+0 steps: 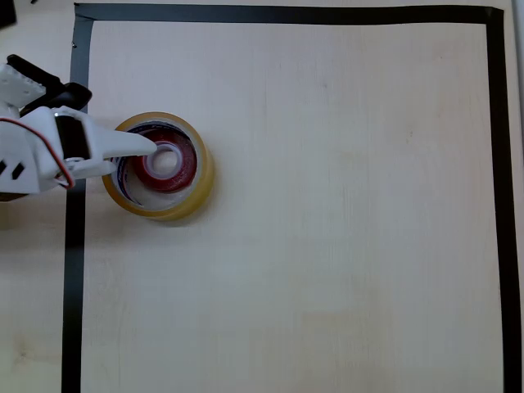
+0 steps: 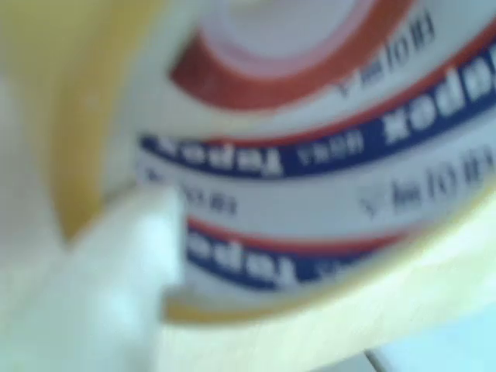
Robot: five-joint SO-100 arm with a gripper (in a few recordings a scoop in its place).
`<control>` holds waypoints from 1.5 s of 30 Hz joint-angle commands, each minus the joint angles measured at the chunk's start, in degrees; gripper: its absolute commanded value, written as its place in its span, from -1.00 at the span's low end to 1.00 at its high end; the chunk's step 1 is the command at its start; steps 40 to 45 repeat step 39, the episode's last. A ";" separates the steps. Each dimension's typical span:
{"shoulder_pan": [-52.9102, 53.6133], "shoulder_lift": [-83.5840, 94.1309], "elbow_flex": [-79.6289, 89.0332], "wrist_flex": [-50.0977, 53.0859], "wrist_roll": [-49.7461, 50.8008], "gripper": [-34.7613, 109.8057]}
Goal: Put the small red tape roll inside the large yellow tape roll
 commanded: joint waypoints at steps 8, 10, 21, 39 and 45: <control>1.58 22.15 -14.15 17.67 -0.26 -0.52; 2.90 28.30 -12.30 20.92 -0.26 -0.52; 10.72 48.60 10.46 21.80 -0.26 -0.52; 9.76 48.60 24.87 15.82 2.37 -0.52; 9.76 48.60 24.87 15.82 2.37 -0.52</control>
